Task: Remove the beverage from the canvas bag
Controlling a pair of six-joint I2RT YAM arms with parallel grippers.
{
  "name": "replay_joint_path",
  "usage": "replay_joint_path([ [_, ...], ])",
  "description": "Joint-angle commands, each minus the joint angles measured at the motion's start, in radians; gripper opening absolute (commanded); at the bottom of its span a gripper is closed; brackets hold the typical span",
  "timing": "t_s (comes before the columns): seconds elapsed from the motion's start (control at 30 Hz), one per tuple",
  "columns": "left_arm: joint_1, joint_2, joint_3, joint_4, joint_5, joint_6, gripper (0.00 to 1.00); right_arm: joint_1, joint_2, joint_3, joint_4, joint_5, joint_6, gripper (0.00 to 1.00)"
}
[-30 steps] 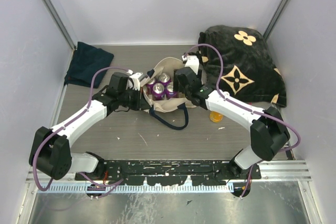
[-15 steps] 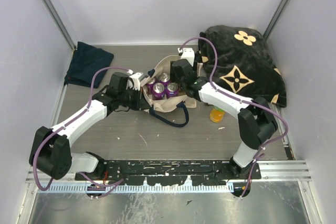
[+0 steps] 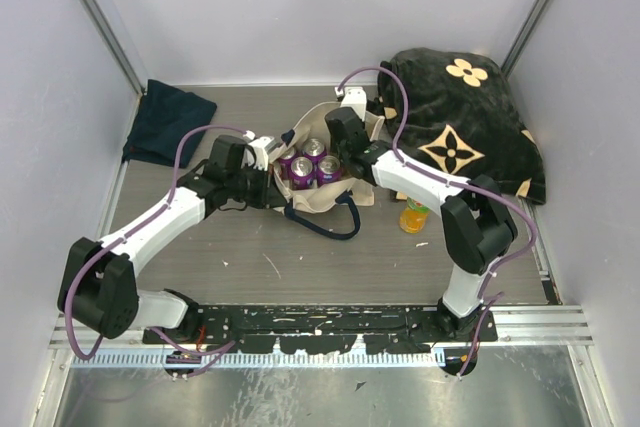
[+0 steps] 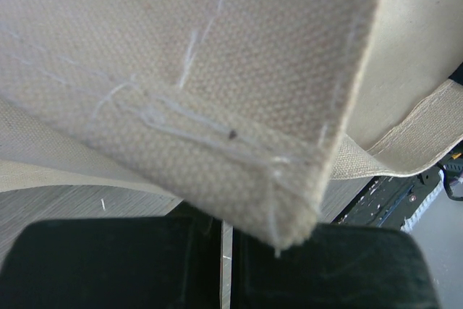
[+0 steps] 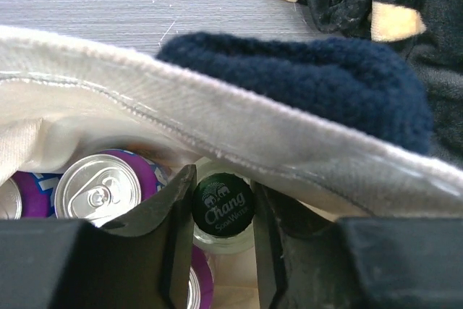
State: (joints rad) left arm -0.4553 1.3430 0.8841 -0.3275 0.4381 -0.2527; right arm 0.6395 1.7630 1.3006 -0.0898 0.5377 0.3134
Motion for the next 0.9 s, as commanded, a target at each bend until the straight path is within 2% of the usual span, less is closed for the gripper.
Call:
replay_joint_path([
  [0.0,0.000,0.030,0.009,-0.100,-0.035,0.024,0.00,-0.004,0.013,0.046,0.013,0.030,-0.014,0.25],
  [0.1,0.001,0.027,0.010,-0.101,-0.037,0.023,0.00,-0.004,0.005,0.036,-0.004,0.039,-0.015,0.02],
  [0.4,0.000,0.025,0.002,-0.100,-0.031,0.021,0.00,0.000,-0.095,-0.008,0.090,-0.034,-0.088,0.00],
  [0.67,0.001,0.014,-0.003,-0.096,-0.032,0.021,0.00,0.016,-0.151,0.116,0.080,-0.060,-0.200,0.01],
  [0.87,0.001,0.015,0.003,-0.100,-0.033,0.022,0.00,0.037,-0.220,0.181,0.067,-0.096,-0.215,0.00],
])
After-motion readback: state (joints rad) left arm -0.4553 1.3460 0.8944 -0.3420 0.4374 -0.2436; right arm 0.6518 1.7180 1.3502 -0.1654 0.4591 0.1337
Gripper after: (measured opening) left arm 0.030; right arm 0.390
